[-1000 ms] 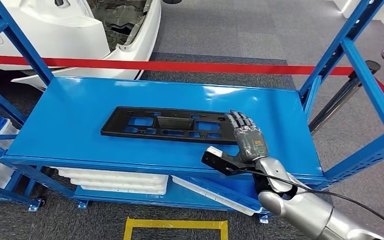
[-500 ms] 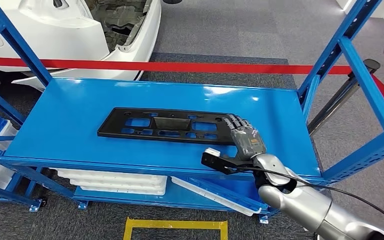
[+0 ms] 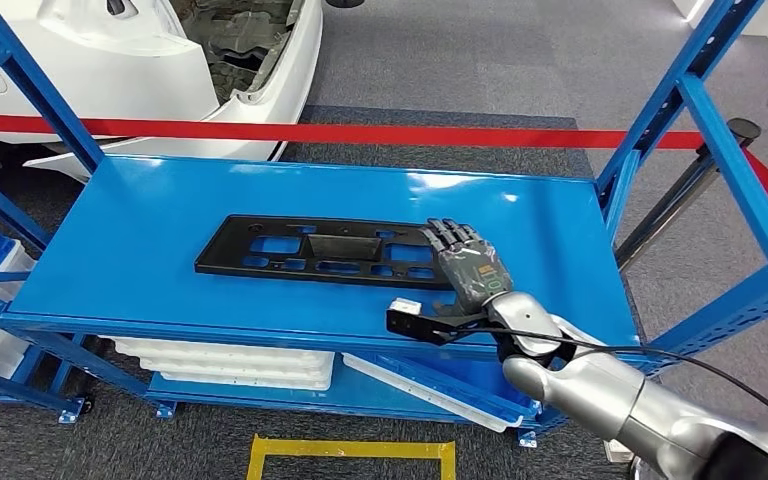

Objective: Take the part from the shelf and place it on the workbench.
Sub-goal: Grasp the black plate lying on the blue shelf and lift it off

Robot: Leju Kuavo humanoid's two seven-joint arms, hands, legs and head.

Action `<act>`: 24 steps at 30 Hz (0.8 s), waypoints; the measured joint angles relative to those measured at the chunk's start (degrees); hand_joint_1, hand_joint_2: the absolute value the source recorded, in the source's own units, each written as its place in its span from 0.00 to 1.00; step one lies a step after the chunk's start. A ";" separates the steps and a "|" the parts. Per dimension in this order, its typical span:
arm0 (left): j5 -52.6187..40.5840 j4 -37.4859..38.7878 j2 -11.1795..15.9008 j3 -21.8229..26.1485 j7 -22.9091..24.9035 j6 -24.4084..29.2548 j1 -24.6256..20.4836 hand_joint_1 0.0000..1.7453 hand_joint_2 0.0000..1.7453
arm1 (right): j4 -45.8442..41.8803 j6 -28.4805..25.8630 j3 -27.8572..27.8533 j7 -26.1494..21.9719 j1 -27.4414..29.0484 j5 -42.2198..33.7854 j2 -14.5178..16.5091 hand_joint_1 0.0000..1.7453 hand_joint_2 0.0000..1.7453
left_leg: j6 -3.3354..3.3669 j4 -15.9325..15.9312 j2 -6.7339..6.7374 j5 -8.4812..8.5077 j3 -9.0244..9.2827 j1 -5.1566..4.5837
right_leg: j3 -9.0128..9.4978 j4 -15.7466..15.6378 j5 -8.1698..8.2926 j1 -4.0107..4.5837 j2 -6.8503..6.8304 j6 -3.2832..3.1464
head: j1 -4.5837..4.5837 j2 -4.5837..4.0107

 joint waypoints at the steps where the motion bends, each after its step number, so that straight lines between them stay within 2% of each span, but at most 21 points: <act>1: 0.00 0.00 0.00 0.00 0.05 0.00 0.00 0.00 0.00 | 0.53 -0.14 0.49 -0.04 -0.40 0.16 0.21 0.00 1.00 | 0.00 0.00 0.00 0.00 0.00 0.00 | 0.00 0.00 0.00 0.00 0.00 0.00 | 0.00 0.00; 16: 0.00 0.00 0.00 -0.02 0.69 0.00 -0.28 0.00 0.00 | 6.49 -2.86 3.75 -0.51 -2.23 0.91 2.62 0.00 1.00 | 0.00 0.00 -0.01 0.00 0.01 0.00 | 0.00 0.01 -0.03 0.00 -0.03 -0.05 | 0.01 0.00; 24: 0.00 0.00 0.00 -0.05 0.81 0.00 -0.30 0.00 0.00 | 8.55 -7.07 3.99 0.18 -2.07 3.13 2.80 0.00 1.00 | 0.00 0.00 -0.01 0.00 0.03 0.00 | 0.00 0.00 -0.03 0.00 -0.02 -0.05 | 0.00 0.00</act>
